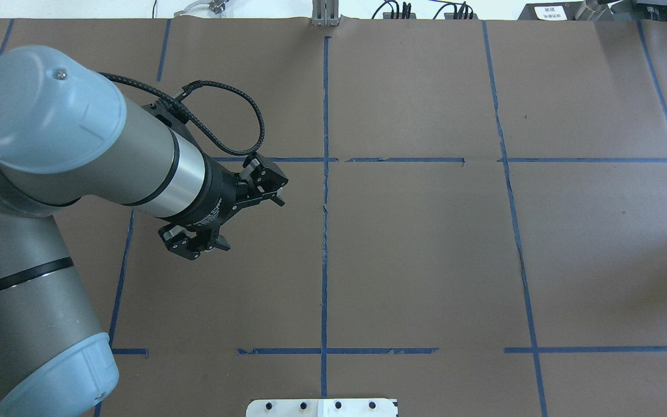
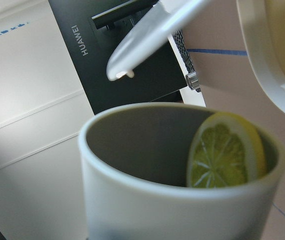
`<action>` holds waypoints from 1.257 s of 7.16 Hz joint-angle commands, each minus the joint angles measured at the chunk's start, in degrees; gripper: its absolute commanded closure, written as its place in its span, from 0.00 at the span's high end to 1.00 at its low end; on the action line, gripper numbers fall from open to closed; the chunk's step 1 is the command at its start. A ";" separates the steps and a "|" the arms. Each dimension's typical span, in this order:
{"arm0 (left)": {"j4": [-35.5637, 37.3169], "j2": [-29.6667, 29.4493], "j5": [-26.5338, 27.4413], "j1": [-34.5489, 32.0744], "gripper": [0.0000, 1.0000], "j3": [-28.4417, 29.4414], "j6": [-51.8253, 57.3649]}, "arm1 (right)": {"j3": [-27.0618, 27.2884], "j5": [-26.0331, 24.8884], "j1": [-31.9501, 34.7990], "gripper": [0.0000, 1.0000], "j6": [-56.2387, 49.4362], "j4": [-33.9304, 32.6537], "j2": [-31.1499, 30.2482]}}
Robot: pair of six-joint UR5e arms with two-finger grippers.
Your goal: Left arm hands cup to right arm to dump lemon
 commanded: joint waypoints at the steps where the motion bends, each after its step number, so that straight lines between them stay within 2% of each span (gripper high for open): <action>1: 0.22 0.19 1.33 0.39 1.00 -0.06 0.01 | -1.33 1.40 0.15 0.09 8.33 4.86 -0.74; 4: 0.40 -0.08 3.79 0.82 1.00 -0.15 0.01 | -2.55 1.94 0.33 0.11 15.80 6.11 -1.44; 7: 0.40 -0.16 3.79 0.83 1.00 -0.15 0.01 | -2.39 1.94 -0.64 0.11 16.54 7.17 -1.01; 9: 0.40 0.01 3.79 0.83 1.00 -0.24 0.01 | -2.04 5.78 -0.04 0.11 15.49 6.56 -0.92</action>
